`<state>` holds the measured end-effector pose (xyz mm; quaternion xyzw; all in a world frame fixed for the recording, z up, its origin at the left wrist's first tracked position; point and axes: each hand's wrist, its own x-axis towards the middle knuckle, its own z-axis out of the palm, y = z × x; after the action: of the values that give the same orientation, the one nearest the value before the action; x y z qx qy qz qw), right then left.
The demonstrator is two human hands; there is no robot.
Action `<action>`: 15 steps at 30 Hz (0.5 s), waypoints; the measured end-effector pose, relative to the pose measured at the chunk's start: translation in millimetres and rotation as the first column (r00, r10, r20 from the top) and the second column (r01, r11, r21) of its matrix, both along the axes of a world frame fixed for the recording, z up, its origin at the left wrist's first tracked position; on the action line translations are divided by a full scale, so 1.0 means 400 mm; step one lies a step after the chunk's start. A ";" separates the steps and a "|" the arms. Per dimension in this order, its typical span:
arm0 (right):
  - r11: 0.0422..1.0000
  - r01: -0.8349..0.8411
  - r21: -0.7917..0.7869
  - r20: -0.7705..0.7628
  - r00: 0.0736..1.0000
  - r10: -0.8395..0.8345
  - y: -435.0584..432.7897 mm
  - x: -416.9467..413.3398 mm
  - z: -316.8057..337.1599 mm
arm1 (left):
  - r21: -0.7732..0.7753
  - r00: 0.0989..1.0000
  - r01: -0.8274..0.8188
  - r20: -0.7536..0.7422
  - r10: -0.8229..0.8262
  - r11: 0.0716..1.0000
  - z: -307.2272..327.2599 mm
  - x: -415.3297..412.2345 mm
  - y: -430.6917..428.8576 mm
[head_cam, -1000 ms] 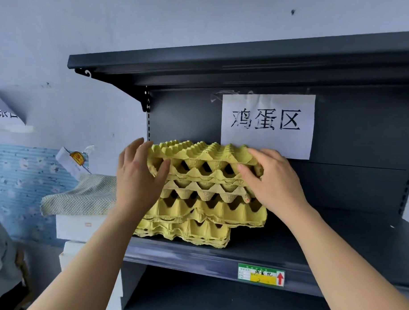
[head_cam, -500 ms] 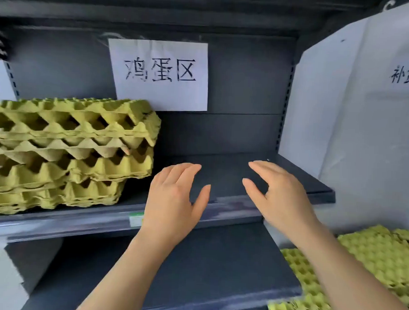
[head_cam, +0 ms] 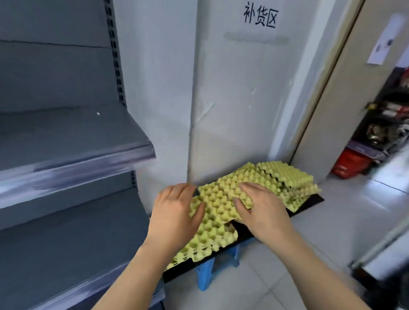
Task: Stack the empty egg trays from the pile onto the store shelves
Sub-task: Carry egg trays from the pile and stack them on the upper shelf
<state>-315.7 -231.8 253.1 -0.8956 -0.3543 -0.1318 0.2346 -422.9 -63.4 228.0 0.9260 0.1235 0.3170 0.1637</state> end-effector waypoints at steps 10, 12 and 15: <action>0.952 0.283 -0.113 -0.134 0.945 -0.297 -0.190 0.408 -0.147 | -0.096 0.966 0.153 -0.194 -0.169 0.984 -0.158 0.492 -0.121; 0.938 0.333 -0.096 -0.148 0.927 -0.344 -0.212 0.501 -0.162 | -0.107 0.952 0.185 -0.225 -0.205 0.977 -0.172 0.606 -0.129; 0.913 0.390 -0.122 -0.175 0.897 -0.407 -0.243 0.633 -0.176 | -0.115 0.925 0.234 -0.280 -0.257 0.966 -0.184 0.769 -0.142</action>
<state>-62.5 -329.0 182.7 -0.9667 -0.1435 -0.0732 0.1988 -115.2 -120.1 154.6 0.9635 0.0419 0.1484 0.2187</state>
